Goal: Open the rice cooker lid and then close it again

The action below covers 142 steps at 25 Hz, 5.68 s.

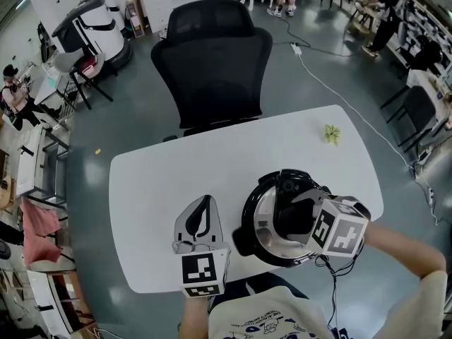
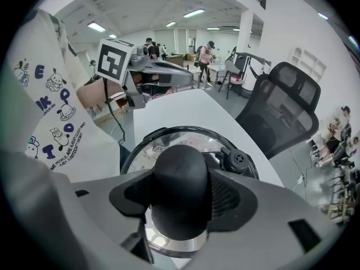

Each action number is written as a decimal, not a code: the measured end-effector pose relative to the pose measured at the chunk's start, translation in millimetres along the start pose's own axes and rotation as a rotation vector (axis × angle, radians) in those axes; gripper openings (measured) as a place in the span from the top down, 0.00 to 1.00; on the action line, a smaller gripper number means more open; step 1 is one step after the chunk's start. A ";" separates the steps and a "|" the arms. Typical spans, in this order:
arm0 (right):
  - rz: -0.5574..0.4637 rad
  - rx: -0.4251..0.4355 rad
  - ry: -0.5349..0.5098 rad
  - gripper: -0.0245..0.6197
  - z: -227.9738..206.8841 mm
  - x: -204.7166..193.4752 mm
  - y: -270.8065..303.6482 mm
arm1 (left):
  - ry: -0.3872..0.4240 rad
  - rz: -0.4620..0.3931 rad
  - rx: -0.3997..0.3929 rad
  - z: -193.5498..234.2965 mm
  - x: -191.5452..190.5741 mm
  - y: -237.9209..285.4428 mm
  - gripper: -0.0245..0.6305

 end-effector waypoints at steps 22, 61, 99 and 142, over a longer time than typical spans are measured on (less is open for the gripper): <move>-0.240 0.009 0.002 0.51 0.4 -3.5 -9.2 | -0.009 0.011 -0.012 -11.9 -2.2 3.4 0.94; -0.966 -0.239 0.545 0.51 -32.8 -43.7 -170.8 | 0.014 -0.092 -0.080 -50.3 35.9 0.4 0.94; -0.992 -0.237 0.629 0.51 -26.2 -56.9 -198.4 | -0.106 -0.165 -0.217 -69.0 52.7 -16.3 0.94; -0.362 -0.016 0.065 0.51 3.0 -9.5 -45.4 | -0.148 -0.110 -0.037 -15.5 19.6 -37.2 0.94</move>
Point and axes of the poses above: the fingertips, and each gripper's own axes: y forward along the fingers, z to its left, x out of its top, the point moved 4 cm from there along -y, backward along the fingers, and after that the axes turned 10 degrees about -x, right-handed, at the moved point
